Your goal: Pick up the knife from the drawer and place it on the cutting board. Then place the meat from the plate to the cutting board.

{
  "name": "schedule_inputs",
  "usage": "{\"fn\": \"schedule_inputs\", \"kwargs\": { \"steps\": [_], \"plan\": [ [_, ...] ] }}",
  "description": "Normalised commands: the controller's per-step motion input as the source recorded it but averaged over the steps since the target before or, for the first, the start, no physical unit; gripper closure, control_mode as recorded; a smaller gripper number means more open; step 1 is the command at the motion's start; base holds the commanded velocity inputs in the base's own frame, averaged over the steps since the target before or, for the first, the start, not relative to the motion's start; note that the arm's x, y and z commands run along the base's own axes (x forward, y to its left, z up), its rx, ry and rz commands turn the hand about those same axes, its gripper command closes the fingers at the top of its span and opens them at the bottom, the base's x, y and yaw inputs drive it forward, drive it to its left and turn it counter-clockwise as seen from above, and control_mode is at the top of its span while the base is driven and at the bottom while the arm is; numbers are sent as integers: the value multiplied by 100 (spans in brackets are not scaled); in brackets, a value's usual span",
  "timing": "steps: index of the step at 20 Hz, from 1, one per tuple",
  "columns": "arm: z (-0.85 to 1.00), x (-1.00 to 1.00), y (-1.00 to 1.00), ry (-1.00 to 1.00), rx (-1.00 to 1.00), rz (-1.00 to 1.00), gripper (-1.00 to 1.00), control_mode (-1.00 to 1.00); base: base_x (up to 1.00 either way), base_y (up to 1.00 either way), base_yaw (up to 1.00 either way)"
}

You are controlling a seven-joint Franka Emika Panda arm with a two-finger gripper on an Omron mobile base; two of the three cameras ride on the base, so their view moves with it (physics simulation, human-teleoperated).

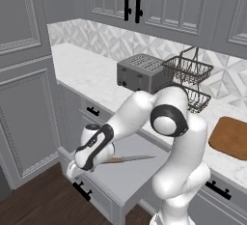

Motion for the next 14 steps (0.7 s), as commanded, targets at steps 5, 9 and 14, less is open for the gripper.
{"fn": "schedule_inputs", "kwargs": {
  "steps": [5,9,14],
  "plan": [
    [96,-25,-6,-5,0,3,-100,-100,0,0,0],
    [83,-2,-25,-1,0,1,-100,-100,0,0,0],
    [49,0,-45,0,0,6,-100,-100,0,0,0]
  ]
}}
